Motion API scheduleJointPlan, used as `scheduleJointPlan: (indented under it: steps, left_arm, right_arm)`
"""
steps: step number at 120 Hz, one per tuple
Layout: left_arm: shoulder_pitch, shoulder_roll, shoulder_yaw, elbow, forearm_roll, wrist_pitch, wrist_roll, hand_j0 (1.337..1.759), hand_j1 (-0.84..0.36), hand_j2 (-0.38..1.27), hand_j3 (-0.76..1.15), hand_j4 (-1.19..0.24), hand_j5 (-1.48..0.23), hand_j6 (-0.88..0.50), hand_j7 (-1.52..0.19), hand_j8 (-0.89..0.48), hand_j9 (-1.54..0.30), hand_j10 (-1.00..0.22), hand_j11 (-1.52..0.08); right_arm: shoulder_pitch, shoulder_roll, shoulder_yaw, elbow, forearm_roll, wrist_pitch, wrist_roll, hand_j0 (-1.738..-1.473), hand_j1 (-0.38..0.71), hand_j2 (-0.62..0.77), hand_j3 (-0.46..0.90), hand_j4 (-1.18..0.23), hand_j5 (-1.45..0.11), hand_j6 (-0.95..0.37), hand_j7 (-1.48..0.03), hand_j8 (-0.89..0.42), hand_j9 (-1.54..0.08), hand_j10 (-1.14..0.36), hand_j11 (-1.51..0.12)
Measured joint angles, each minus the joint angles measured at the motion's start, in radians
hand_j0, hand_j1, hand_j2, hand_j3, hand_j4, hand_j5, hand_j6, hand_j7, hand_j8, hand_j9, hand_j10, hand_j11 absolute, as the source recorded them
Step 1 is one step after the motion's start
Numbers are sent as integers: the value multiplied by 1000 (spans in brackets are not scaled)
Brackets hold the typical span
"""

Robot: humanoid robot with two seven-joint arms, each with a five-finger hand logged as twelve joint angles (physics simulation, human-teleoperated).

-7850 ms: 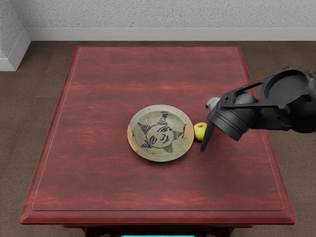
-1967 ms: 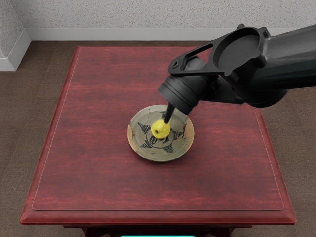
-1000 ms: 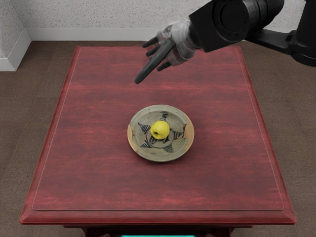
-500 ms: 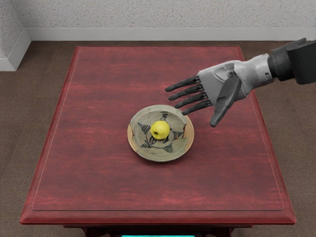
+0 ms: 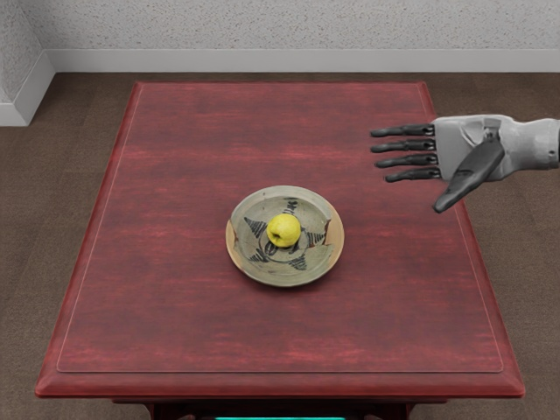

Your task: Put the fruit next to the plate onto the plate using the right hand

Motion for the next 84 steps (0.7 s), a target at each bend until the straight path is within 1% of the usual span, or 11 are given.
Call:
scheduleJointPlan:
  steps: [8,17,29,38,46,63,84]
  left_arm:
    - [0,0,0,0,0,0,0,1658,69,47,0,-234,-304,-234,-304,-234,-304,-234,-304]
    - [1,0,0,0,0,0,0,1658,69,47,0,-234,-304,-234,-304,-234,-304,-234,-304]
    - [0,0,0,0,0,0,0,1658,69,47,0,-234,-304,-234,-304,-234,-304,-234,-304]
    - [0,0,0,0,0,0,0,1658,69,47,0,-234,-304,-234,-304,-234,-304,-234,-304]
    - [0,0,0,0,0,0,0,1658,69,47,0,-234,-304,-234,-304,-234,-304,-234,-304]
    - [1,0,0,0,0,0,0,1658,69,47,0,-234,-304,-234,-304,-234,-304,-234,-304]
    - [1,0,0,0,0,0,0,1658,69,47,0,-234,-304,-234,-304,-234,-304,-234,-304]
  right_arm:
    - [-22,-14,1,16,-23,0,25,-1658,-289,-10,0,-48,-64,-48,-65,-48,-65,-49,-65]
    - [-55,-30,2,31,-47,0,39,-1658,-289,-10,0,-49,-65,-48,-65,-49,-65,-49,-65]
    - [-105,-70,14,51,-70,0,46,-1658,-289,-10,0,-49,-65,-48,-65,-49,-65,-49,-65]
    - [-157,-95,51,60,-82,0,45,-1658,-289,-10,0,-49,-65,-48,-66,-49,-65,-49,-65]
    - [-186,-130,73,84,-90,0,44,-1658,-289,-10,0,-49,-65,-48,-66,-49,-65,-49,-65]
    - [-207,-201,100,129,-97,0,41,-1658,-290,-9,0,-48,-65,-48,-65,-48,-65,-49,-65]
    - [-209,-213,134,157,-97,0,38,-1658,-292,-9,0,-46,-63,-46,-63,-47,-63,-48,-63]
